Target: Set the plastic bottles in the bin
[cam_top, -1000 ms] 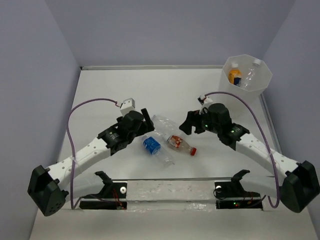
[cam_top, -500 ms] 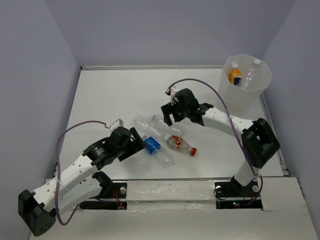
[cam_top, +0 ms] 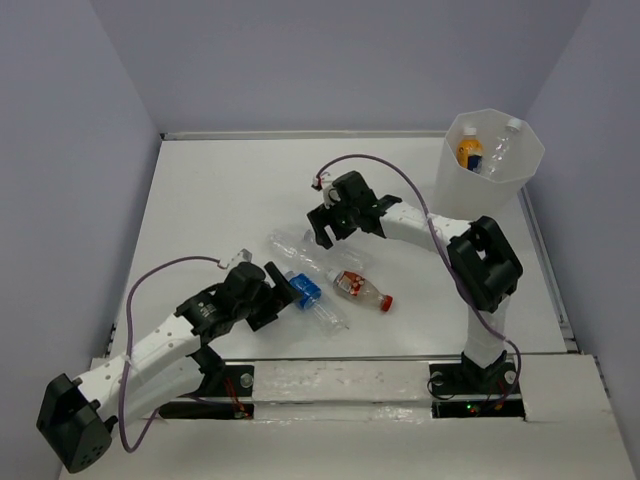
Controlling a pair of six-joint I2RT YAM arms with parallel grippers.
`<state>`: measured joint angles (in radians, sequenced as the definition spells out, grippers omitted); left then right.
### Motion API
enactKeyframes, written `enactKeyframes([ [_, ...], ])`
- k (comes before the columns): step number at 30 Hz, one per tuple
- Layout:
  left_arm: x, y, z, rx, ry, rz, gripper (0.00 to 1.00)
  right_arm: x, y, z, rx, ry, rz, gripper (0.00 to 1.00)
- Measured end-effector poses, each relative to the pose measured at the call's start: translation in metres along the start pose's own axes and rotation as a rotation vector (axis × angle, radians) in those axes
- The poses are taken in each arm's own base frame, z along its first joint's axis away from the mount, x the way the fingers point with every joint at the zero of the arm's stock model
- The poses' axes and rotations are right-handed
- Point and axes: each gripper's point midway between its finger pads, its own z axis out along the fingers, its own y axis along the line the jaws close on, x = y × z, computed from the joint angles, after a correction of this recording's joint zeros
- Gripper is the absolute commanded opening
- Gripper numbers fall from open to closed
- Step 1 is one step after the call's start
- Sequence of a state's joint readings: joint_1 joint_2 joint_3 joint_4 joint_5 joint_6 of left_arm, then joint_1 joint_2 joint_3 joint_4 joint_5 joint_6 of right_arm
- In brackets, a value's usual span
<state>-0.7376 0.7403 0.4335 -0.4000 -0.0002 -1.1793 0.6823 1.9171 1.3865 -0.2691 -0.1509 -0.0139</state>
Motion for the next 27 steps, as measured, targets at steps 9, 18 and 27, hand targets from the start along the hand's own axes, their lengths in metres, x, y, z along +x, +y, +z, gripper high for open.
enactKeyframes([
  [9, -0.005, -0.003, 0.020, -0.024, -0.021, 0.012, 0.99, 0.007, 0.001, 0.011, -0.018, 0.046, -0.004, 0.82],
  [18, -0.014, -0.025, 0.027, 0.061, -0.059, 0.005, 0.99, 0.006, -0.016, 0.033, 0.050, 0.076, -0.042, 0.80],
  [27, -0.010, -0.018, 0.046, 0.014, -0.040, 0.019, 0.99, 0.008, -0.029, 0.035, 0.111, 0.102, -0.081, 0.46],
])
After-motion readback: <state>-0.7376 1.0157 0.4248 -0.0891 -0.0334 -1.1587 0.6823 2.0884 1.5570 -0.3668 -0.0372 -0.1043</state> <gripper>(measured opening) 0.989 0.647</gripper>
